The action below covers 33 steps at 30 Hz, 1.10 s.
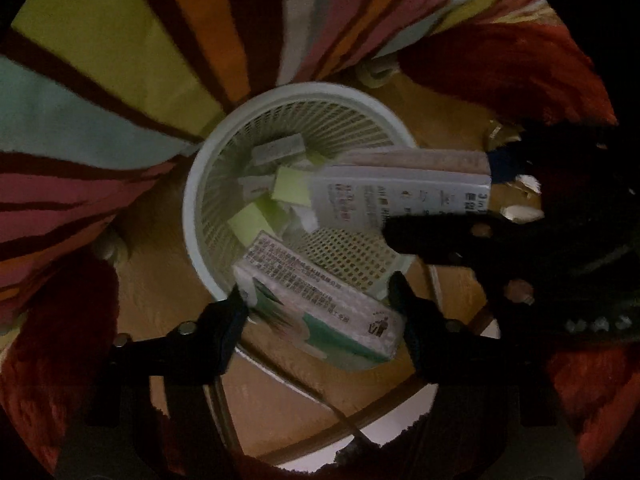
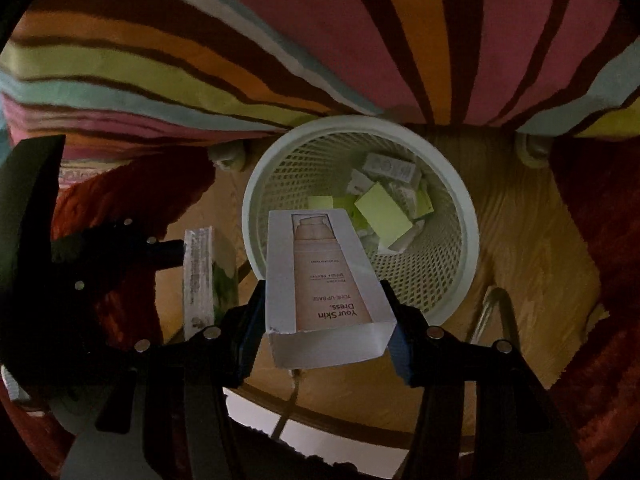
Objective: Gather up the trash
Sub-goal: 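Open both tools to drop the box and pack into the wastebasket, then raise both tools back toward the teal box and small pack on the bed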
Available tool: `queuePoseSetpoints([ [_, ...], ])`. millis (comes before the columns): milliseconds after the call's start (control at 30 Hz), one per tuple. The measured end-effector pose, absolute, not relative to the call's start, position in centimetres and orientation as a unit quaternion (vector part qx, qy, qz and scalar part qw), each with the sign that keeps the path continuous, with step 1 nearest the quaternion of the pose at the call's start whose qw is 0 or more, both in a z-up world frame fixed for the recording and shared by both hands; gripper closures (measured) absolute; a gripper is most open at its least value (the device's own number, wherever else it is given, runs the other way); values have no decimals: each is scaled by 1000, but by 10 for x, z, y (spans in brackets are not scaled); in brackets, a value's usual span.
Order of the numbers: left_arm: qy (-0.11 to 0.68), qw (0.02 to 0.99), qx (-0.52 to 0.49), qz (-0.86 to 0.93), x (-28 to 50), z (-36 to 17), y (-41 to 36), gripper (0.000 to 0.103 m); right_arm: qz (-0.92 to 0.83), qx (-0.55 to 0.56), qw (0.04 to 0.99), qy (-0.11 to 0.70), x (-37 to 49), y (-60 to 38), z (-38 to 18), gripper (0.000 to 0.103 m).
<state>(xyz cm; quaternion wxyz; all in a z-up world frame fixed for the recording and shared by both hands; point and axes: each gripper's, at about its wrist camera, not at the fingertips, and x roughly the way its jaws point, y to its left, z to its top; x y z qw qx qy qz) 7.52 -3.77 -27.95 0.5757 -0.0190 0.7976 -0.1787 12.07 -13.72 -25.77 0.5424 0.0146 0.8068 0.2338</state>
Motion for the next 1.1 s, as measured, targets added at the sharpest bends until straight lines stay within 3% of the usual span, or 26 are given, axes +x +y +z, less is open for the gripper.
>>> queuePoseSetpoints([
  [67,803,572,-21,-168,76,-285,-36,18,221,14,540,812,121,-140,-259,18],
  [100,804,569,-32,-169,76,-287,-34,18,215,18,542,813,122,-142,-259,16],
  [333,794,586,-39,-161,73,-278,-33,18,191,57,553,809,127,-160,-253,15],
  [600,737,661,-18,-137,58,-215,-24,18,242,-19,626,741,118,-153,-197,15],
  [800,689,715,-24,-117,47,-163,-3,18,312,-105,715,617,101,-145,-127,15],
  [933,652,752,-37,-90,45,-129,11,18,312,-151,799,492,95,-149,-76,15],
  [1100,595,801,-44,-49,60,-92,30,18,291,-141,860,394,118,-161,-41,15],
])
